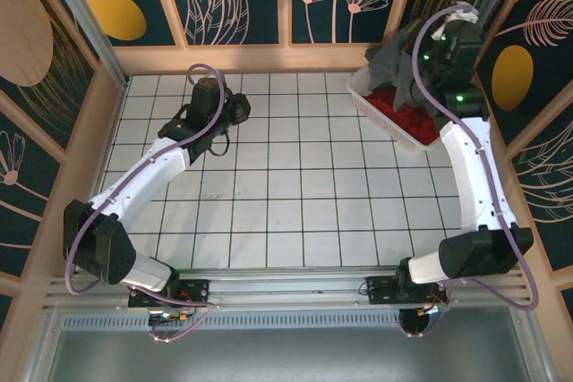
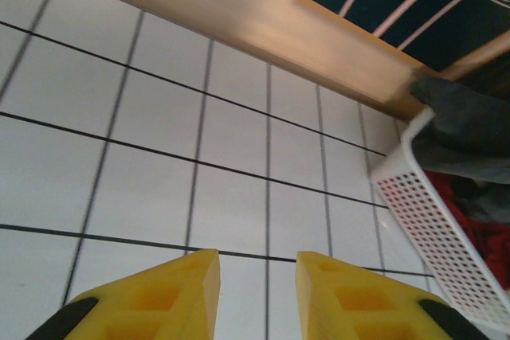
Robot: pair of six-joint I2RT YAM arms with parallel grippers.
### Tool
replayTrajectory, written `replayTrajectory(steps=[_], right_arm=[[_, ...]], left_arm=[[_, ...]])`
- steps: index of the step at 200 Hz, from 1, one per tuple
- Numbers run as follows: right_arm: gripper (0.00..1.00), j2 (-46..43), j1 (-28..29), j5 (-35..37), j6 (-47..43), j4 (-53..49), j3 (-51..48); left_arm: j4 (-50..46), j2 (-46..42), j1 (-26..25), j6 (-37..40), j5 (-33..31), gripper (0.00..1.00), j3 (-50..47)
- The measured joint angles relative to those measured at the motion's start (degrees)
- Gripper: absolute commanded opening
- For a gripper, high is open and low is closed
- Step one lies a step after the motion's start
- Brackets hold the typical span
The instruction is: Fold and stack the t-shirts
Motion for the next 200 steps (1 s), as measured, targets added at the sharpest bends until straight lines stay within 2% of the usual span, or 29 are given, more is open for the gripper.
replayTrajectory(steps=[32, 63, 80, 89, 98, 122, 141, 169, 200], right_arm=[[0.00, -0.2, 14.8, 2.3, -1.6, 1.7, 4.2], [0.00, 3.2, 29.4, 3.7, -1.4, 3.0, 5.9], [0.42, 9.0, 34.5, 1.6, 0.7, 3.8, 7.6], [0.53, 13.2, 36.2, -0.9, 1.8, 3.6, 8.8], [0.59, 18.9, 37.9, -3.7, 2.6, 2.1, 11.5], [0.66, 30.9, 40.6, -8.0, 4.2, -2.2, 15.1], [0.66, 32.5, 40.9, -9.8, 4.5, -4.9, 10.0], [0.60, 25.8, 37.5, -10.5, 6.0, -5.1, -3.0], [0.57, 13.4, 29.6, -7.9, 7.8, -4.4, -17.0]], left_arm=[[-4.8, -1.2, 0.0, 0.4, -7.6, 0.34, 0.2], [-8.9, -5.7, 0.0, 0.9, -16.1, 0.48, 0.2], [-11.2, -9.3, 0.0, 0.6, -21.4, 0.51, 0.2], [-12.4, -11.3, 0.0, 0.5, -24.0, 0.52, 0.2], [-13.2, -13.6, 0.0, 0.3, -26.3, 0.52, -0.2], [-15.3, -20.4, 0.0, -0.3, -30.3, 0.52, -3.0], [-17.2, -23.9, 0.0, -0.8, -30.8, 0.55, -5.7], [-18.7, -24.9, 0.0, -1.6, -26.1, 0.56, -10.7], [-17.7, -21.8, 0.0, -4.4, -13.1, 0.60, -18.5]])
